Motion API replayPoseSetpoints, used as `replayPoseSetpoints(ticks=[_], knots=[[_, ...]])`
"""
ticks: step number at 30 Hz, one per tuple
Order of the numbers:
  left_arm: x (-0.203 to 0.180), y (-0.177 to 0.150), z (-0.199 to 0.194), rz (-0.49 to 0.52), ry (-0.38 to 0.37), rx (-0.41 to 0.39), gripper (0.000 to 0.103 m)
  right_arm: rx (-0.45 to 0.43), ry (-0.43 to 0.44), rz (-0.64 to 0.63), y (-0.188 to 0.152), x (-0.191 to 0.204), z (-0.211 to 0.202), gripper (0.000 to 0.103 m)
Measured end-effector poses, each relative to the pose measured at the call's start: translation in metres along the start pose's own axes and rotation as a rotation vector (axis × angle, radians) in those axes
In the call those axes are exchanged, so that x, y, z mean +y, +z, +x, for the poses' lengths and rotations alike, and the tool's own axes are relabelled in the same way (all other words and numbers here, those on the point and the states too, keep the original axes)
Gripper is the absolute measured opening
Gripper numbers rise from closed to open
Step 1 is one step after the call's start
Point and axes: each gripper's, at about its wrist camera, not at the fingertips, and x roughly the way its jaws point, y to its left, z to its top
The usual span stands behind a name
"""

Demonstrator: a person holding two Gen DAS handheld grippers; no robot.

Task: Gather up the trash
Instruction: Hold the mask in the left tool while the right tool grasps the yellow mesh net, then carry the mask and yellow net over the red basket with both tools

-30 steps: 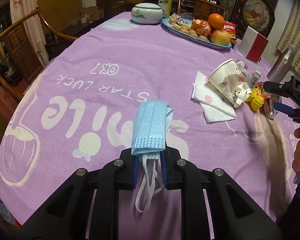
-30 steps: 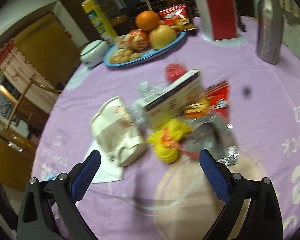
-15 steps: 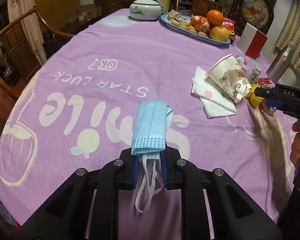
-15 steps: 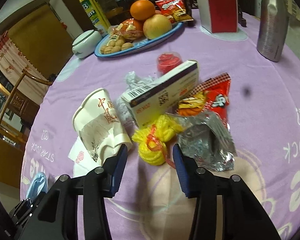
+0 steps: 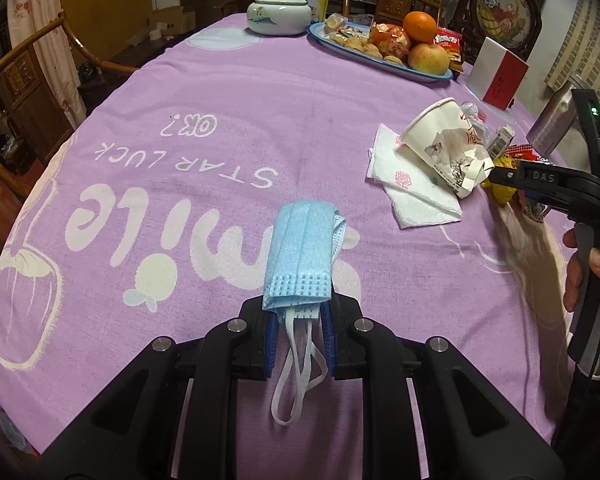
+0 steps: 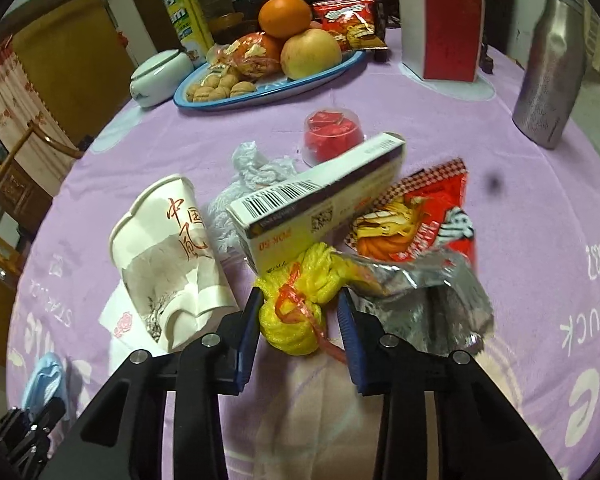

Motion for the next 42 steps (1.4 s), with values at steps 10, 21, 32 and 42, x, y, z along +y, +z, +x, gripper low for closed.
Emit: replayPoseSetpoints(ticks=[10, 21, 32, 42], knots=[[-0.002, -0.004, -0.015, 0.006, 0.007, -0.022, 0.020, -0.020, 0.059, 0.034, -0.007, -0.002, -0.016, 0.030], [0.010, -0.016, -0.053, -0.019, 0.020, -0.086, 0.020, -0.059, 0.126, 0.000, -0.041, 0.011, -0.069, 0.030], [0.017, -0.038, -0.093, -0.031, 0.022, -0.155, 0.020, -0.096, 0.303, -0.133, -0.086, 0.056, -0.127, 0.029], [0.037, -0.064, -0.133, -0.056, 0.048, -0.224, 0.020, -0.071, 0.354, -0.250, -0.124, 0.111, -0.141, 0.029]])
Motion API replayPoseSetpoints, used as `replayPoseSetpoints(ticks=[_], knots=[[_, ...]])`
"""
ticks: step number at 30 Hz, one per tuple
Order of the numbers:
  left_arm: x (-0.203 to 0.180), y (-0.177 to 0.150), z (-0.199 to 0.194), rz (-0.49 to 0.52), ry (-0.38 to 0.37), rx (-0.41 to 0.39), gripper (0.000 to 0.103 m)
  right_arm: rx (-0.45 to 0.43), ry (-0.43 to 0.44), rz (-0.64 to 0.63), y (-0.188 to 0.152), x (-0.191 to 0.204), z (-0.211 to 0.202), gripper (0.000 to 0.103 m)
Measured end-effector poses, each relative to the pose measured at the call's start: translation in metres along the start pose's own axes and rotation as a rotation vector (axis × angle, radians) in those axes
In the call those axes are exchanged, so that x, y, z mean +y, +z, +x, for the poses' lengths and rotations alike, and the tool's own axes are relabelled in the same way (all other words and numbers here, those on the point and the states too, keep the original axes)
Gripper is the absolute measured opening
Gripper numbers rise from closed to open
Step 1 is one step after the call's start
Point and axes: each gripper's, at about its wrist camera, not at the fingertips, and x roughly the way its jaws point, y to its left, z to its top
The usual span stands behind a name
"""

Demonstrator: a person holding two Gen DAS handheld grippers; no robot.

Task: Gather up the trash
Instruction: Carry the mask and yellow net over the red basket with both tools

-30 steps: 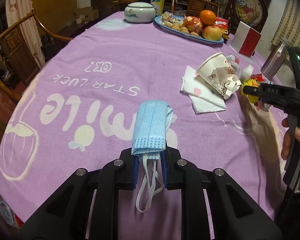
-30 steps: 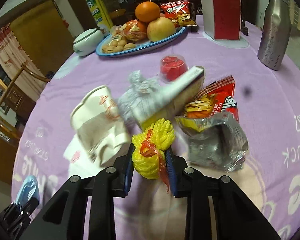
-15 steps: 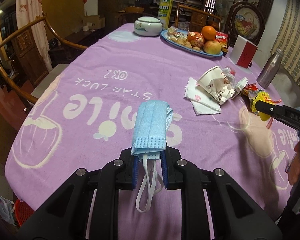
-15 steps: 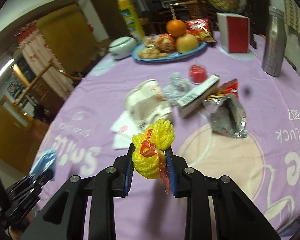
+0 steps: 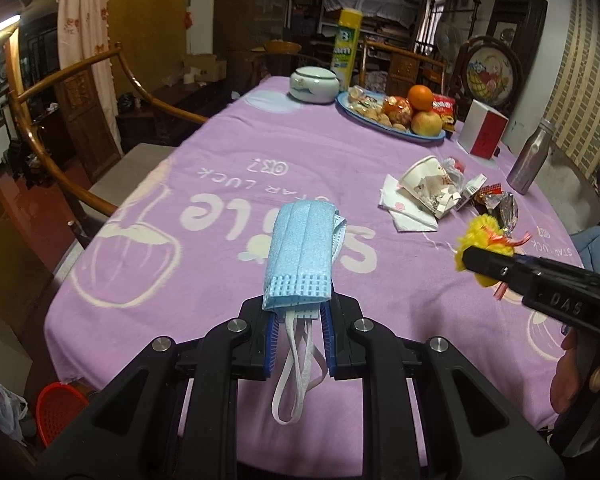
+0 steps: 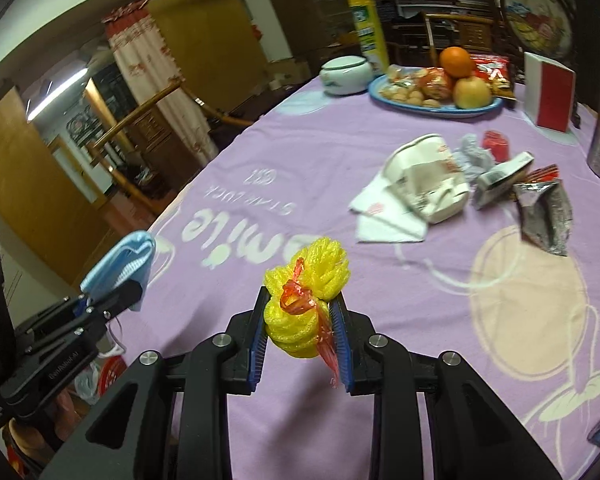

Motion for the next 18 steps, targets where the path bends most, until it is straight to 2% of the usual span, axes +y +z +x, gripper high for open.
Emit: replayPoseSetpoints(ticks=[10, 18], knots=[[0.049, -0.020, -0.025, -0.079, 0.060, -0.015, 0.020, 0.046, 0.106, -0.077, -0.005, 0.052, 0.014, 0.029], [0.104, -0.043, -0.046, -0.164, 0.138, -0.019, 0.020, 0.137, 0.222, -0.195, -0.014, 0.120, 0.040, 0.029]])
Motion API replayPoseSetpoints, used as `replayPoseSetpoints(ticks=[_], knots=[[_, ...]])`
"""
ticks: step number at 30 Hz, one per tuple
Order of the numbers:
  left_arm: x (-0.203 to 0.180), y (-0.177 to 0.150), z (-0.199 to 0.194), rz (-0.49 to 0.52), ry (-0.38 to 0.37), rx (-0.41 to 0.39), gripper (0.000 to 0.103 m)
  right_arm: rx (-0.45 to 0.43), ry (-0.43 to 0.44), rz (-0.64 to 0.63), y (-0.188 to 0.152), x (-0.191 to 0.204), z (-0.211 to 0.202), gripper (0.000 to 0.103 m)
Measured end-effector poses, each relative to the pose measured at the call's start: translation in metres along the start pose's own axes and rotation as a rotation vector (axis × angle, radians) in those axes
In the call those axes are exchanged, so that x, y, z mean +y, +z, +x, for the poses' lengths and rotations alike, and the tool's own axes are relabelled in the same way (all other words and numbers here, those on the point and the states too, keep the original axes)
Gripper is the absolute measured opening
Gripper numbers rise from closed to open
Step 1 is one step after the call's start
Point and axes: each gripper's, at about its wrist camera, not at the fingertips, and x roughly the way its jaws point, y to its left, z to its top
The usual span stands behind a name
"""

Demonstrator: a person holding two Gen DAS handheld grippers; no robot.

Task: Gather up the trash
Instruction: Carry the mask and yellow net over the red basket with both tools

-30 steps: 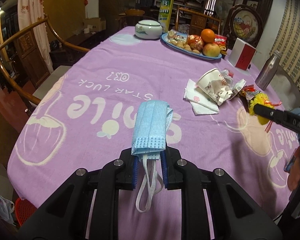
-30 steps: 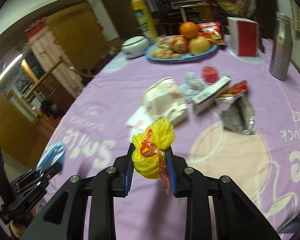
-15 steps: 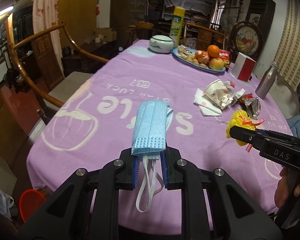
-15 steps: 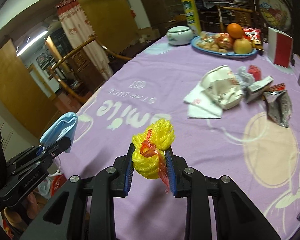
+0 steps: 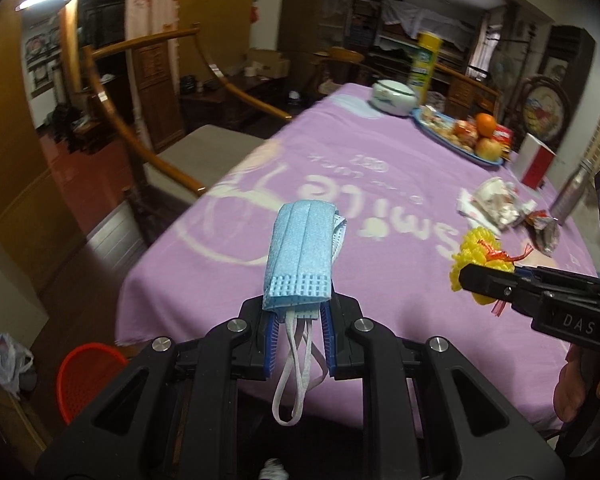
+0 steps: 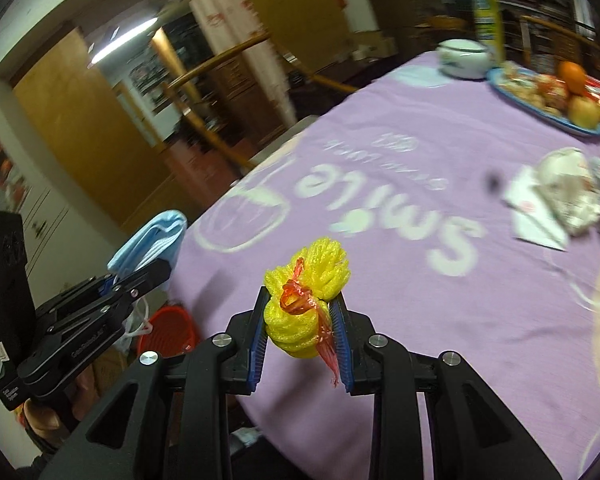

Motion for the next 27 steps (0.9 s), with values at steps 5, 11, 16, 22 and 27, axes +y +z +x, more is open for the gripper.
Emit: replayPoseSetpoints(ticks=[5, 11, 16, 22, 27], knots=[[0.057, -0.021, -0.016, -0.088, 0.089, 0.009, 0.020, 0.086, 0.083, -0.124, 0.002, 0.063, 0.037, 0.029], [0.142, -0.065, -0.019, -0.253, 0.212, 0.083, 0.021, 0.208, 0.181, -0.285, -0.010, 0.153, 0.091, 0.029], [0.206, -0.111, -0.002, -0.379, 0.300, 0.201, 0.021, 0.356, 0.217, -0.416, -0.036, 0.222, 0.155, 0.029], [0.269, -0.160, 0.029, -0.518, 0.359, 0.341, 0.021, 0.512, 0.257, -0.415, -0.062, 0.262, 0.227, 0.030], [0.296, -0.185, 0.043, -0.573, 0.383, 0.402, 0.021, 0.610, 0.262, -0.406, -0.081, 0.283, 0.276, 0.030]])
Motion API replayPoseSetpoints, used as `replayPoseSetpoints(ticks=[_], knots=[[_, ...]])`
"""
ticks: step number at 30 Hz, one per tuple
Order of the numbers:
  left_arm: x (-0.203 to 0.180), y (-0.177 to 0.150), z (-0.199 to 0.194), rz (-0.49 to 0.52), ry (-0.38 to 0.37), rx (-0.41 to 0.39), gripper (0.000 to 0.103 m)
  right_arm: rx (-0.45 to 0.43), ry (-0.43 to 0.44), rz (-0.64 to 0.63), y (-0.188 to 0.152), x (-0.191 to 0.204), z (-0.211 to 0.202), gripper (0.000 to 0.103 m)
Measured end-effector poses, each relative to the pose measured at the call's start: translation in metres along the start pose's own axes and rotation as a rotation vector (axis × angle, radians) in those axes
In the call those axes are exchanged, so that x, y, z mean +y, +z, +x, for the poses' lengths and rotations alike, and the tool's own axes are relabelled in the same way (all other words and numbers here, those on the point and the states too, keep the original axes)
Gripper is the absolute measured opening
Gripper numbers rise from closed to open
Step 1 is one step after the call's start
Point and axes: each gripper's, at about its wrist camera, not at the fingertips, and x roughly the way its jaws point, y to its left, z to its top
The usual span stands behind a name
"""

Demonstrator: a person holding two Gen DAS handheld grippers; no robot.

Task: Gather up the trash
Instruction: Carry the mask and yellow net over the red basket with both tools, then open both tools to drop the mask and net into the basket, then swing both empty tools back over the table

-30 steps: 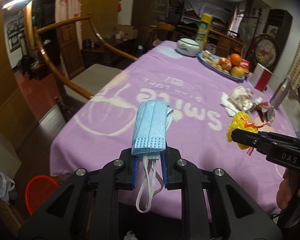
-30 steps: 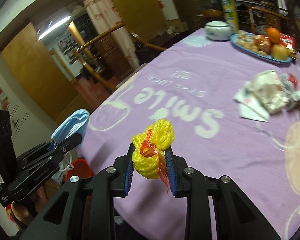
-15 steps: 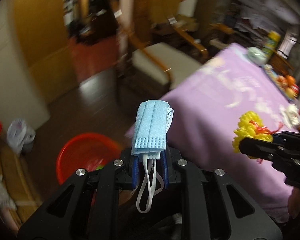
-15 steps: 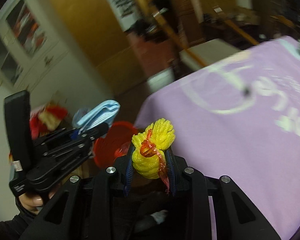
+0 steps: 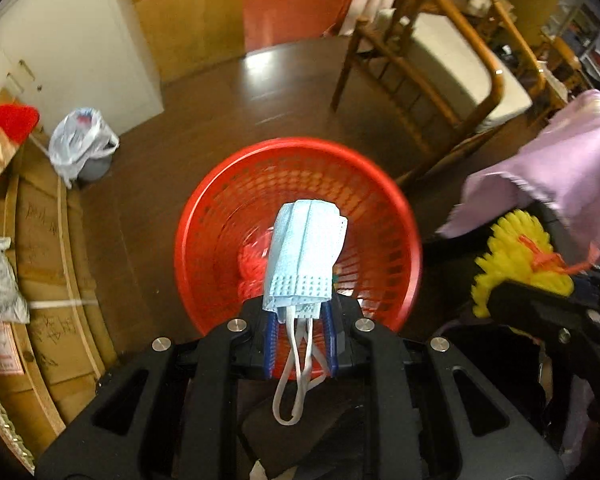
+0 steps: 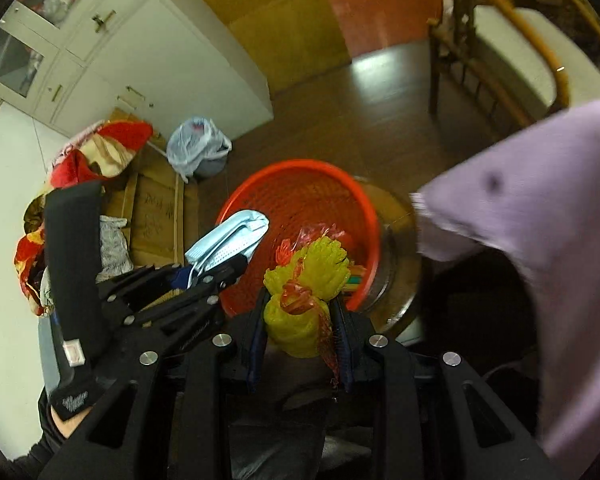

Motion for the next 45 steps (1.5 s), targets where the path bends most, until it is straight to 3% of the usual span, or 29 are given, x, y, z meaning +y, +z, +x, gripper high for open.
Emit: replayPoseSetpoints(ticks=[4, 6, 8, 12, 19, 25, 31, 36, 45], knots=[[0.011, -0.001, 0.014, -0.027, 0.011, 0.029, 0.022, 0.046, -0.005, -0.002, 0.013, 0.004, 0.031, 0.030], [0.015, -0.003, 0.019, -0.028, 0.015, 0.040, 0.025, 0.054, -0.008, 0.004, 0.015, 0.003, 0.039, 0.036], [0.016, -0.005, 0.021, -0.027, 0.022, 0.052, 0.036, 0.069, 0.002, 0.018, 0.019, 0.002, 0.045, 0.049], [0.022, -0.002, 0.015, -0.051, 0.048, 0.026, 0.054, 0.048, 0.017, 0.022, 0.024, -0.002, 0.044, 0.051], [0.021, 0.000, 0.006, -0.044, 0.042, 0.002, 0.055, 0.009, -0.012, 0.016, 0.021, 0.001, 0.025, 0.051], [0.006, 0.004, -0.018, -0.045, 0.034, -0.043, 0.055, -0.105, -0.075, -0.034, 0.003, 0.009, -0.040, 0.053], [-0.028, 0.006, -0.054, 0.008, -0.008, -0.114, 0.058, -0.262, -0.153, -0.001, -0.018, -0.011, -0.117, 0.057], [-0.073, 0.003, -0.096, 0.103, -0.050, -0.209, 0.063, -0.373, -0.215, 0.094, -0.049, -0.054, -0.178, 0.065], [-0.172, -0.015, -0.142, 0.296, -0.135, -0.299, 0.067, -0.441, -0.317, 0.298, -0.116, -0.147, -0.242, 0.066]])
